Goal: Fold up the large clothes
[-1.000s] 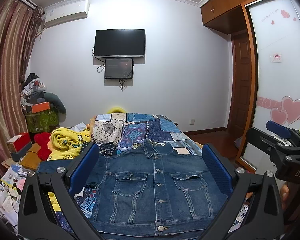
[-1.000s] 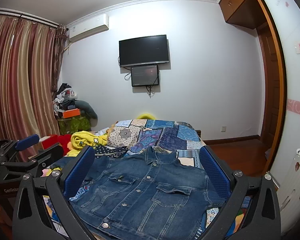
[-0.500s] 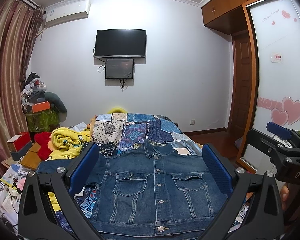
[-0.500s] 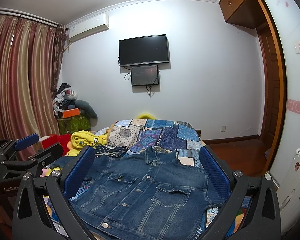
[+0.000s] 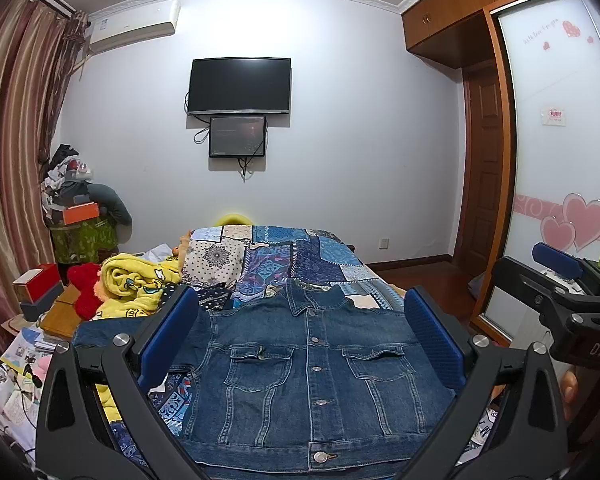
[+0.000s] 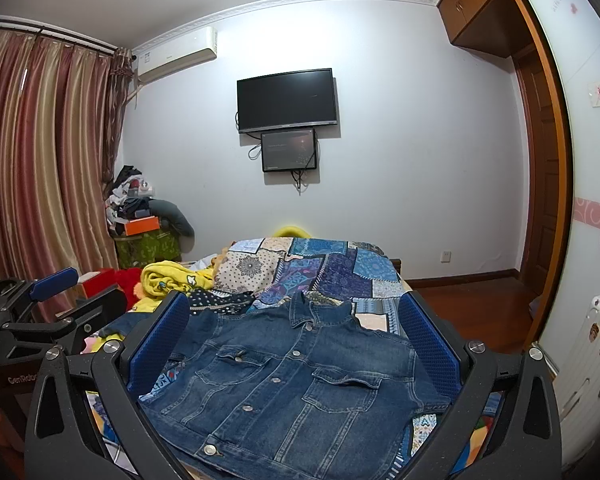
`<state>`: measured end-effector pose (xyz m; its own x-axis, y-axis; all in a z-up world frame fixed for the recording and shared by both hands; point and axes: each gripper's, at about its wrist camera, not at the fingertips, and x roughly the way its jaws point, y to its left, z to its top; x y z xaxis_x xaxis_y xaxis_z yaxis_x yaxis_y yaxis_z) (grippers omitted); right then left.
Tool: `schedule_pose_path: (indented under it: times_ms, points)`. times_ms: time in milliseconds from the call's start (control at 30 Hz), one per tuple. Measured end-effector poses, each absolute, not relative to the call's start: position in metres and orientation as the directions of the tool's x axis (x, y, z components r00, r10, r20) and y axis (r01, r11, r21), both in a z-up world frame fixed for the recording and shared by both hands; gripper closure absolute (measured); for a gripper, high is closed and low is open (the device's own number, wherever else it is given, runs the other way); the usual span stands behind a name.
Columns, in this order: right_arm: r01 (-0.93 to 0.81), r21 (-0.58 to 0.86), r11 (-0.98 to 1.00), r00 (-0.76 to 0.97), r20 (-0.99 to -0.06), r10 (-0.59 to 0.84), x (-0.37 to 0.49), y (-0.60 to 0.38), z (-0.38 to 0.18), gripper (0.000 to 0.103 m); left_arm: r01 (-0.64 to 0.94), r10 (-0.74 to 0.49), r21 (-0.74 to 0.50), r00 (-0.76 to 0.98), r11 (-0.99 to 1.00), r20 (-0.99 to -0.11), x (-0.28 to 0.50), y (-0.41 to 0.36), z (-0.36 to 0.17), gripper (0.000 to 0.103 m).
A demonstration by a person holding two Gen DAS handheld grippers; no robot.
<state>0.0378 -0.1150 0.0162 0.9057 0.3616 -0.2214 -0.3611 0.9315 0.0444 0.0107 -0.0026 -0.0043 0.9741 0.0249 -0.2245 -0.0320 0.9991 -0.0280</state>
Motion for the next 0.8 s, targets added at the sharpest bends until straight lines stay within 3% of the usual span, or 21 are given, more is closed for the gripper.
schedule_pose_path:
  times_ms: [800]
  points:
    - [-0.355,0.034,0.934,0.905,-0.237,0.352,0.0416,-0.1135,0.0098,0.000,-0.020,0.011,-0.037,0.974,0.999,-0.225,0.0115,0.0024,-0.0051,0.000]
